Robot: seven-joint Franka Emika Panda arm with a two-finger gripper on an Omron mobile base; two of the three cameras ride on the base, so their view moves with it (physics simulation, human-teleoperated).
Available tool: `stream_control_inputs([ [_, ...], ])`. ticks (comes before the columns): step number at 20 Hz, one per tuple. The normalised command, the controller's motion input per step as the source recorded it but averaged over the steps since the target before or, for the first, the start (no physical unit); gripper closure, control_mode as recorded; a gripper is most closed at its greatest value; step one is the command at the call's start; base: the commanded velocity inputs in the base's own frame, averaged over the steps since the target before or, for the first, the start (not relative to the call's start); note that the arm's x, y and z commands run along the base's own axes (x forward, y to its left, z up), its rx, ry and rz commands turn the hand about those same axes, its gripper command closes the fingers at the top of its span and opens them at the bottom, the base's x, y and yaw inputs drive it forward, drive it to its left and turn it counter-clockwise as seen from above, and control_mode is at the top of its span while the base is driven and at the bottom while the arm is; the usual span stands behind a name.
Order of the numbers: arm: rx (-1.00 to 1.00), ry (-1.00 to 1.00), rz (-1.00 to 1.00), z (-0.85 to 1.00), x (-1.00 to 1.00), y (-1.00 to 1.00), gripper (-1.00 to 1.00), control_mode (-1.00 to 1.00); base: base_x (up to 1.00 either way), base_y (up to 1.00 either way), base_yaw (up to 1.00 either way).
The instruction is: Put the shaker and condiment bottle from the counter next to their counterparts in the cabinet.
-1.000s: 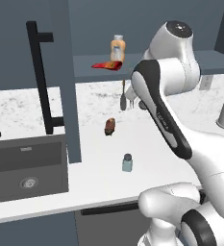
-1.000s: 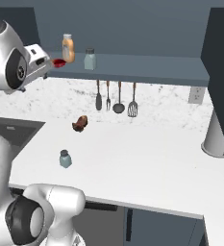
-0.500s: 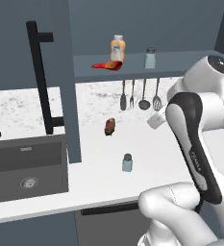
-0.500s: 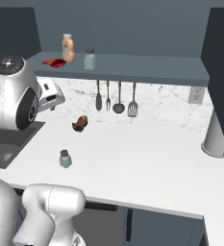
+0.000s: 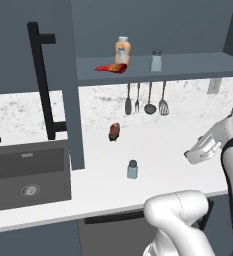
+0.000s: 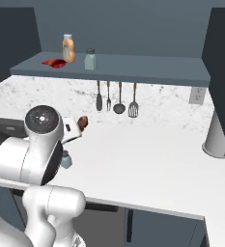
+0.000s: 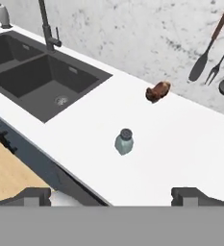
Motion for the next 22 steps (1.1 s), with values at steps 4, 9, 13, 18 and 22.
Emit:
stream_control_inputs([
  [4, 0.01, 0.0, 0.0, -0.39, -0.41, -0.01, -1.0, -1.0, 0.0, 0.0, 0.0],
  [9, 0.01, 0.0, 0.01, -0.47, -0.01, 0.0, -1.0, -1.0, 0.0, 0.0, 0.0],
  [13, 0.17, -0.03, 0.03, -0.67, 0.1, -0.12, -1.0, -1.0, 0.0, 0.0, 0.0],
  [18, 0.39, -0.12, 0.01, -0.87, -0.16, -0.46, -1.0, -1.0, 0.0, 0.0, 0.0],
  [22, 0.3, -0.01, 0.0, -0.5, -0.27, -0.13, -1.0, -1.0, 0.0, 0.0, 0.0],
])
